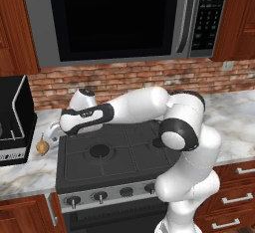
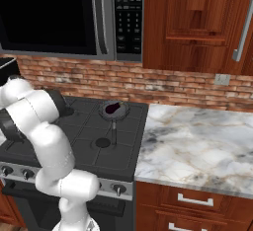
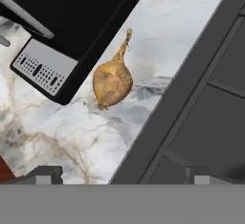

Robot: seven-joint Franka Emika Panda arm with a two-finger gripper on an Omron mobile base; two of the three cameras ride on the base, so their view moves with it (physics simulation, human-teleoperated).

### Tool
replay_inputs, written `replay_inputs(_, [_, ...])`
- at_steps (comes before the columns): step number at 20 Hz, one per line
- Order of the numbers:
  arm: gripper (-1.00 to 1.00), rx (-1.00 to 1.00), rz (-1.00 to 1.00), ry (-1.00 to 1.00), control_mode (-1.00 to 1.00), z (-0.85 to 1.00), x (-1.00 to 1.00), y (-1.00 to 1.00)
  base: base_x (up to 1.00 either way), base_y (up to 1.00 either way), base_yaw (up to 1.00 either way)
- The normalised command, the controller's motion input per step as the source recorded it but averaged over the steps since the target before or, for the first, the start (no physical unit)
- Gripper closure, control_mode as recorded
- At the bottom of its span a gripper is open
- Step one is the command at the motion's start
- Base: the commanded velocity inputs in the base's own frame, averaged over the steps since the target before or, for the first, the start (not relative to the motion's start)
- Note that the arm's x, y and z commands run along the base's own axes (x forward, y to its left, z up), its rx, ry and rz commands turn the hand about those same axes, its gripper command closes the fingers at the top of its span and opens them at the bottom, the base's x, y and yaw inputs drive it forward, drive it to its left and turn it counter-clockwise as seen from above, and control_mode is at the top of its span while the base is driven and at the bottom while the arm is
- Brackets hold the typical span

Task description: Put the onion and eggplant in the pan. Then turn on the rear right burner and set the heat to medium.

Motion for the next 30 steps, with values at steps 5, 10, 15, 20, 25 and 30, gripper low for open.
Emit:
replay_inputs(5, [-1.00,0.00,0.00,0.00,-1.00,-0.18,0.28,0.26,0.00,0.00,0.00])
replay_inputs(10, [-1.00,0.00,0.00,0.00,-1.00,-0.27,0.25,0.38,0.00,0.00,0.00])
replay_inputs(15, [-1.00,0.00,0.00,0.00,-1.00,-0.22,0.15,0.43,0.00,0.00,0.00])
replay_inputs(20, [-1.00,0.00,0.00,0.00,-1.00,-0.23,0.16,0.17,0.00,0.00,0.00])
replay_inputs(25, [-1.00,0.00,0.00,0.00,-1.00,-0.25,0.07,0.00,0.00,0.00,0.00])
replay_inputs(30, [-1.00,0.00,0.00,0.00,-1.00,-0.23,0.10,0.00,0.00,0.00,0.00])
